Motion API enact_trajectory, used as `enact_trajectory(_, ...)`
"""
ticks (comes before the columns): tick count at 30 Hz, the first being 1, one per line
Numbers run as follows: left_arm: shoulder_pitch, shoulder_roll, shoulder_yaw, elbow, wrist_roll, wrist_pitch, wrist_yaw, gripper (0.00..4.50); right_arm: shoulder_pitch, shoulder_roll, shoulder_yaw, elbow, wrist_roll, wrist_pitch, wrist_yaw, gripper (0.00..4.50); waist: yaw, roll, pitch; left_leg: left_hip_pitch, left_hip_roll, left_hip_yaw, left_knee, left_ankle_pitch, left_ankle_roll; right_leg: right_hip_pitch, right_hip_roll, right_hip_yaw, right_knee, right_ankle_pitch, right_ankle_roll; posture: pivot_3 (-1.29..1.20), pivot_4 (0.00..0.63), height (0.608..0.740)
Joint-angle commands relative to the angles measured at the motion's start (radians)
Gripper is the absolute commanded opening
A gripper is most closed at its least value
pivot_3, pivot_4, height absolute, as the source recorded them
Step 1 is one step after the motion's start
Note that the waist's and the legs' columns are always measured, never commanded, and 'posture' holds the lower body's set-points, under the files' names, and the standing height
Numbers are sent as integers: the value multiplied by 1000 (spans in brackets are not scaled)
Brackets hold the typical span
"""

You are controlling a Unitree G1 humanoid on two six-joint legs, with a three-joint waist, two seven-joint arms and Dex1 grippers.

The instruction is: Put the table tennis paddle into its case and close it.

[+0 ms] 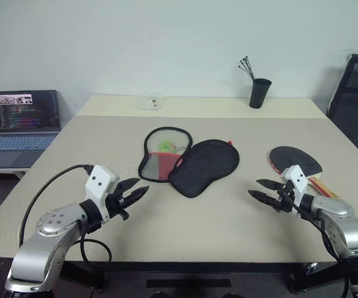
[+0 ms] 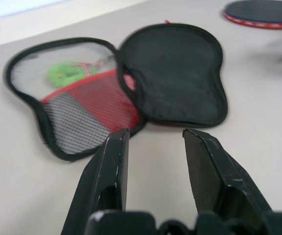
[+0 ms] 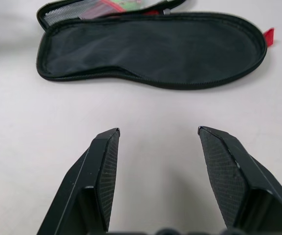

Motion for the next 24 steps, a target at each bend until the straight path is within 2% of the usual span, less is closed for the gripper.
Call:
enact_trajectory(1, -31, -2, -27, 27, 24, -50, -22, 1898, -6, -40, -34, -43, 13, 21, 4, 2847, 0, 0, 0, 0, 0, 0, 0, 0, 0, 0, 0, 0, 0, 0, 0, 0, 150, 740)
enact_trajectory(10, -160, -23, -106, 181, 53, -137, -123, 1898, 16, -99, -119, -262, 154, 230, -12, 2847, 6, 0, 0, -1, 0, 1, 0, 0, 0, -2, 0, 0, 0, 0, 0, 0, 150, 740)
enact_trajectory(15, -218, -21, -115, 244, 53, -159, -168, 1898, 20, -116, -110, -370, 242, 323, 3, 2847, 5, -1, 1, -2, 0, 0, 0, 0, 0, -3, 1, -1, 0, 0, 0, 0, 150, 740)
enact_trajectory(20, -262, -17, -143, 333, 81, -233, -256, 1898, -7, -77, -69, -433, 279, 355, -25, 2847, 5, -1, 1, -2, 0, 1, 0, 0, 0, -3, 1, 0, 0, 0, 0, 0, 150, 740)
enact_trajectory(24, -325, -33, -200, 394, 111, -253, -304, 1898, 3, -92, -87, -442, 291, 349, -21, 2847, 6, -1, 1, -4, 0, 1, 0, 0, 0, -4, 1, 0, 0, 0, 0, 0, 150, 740)
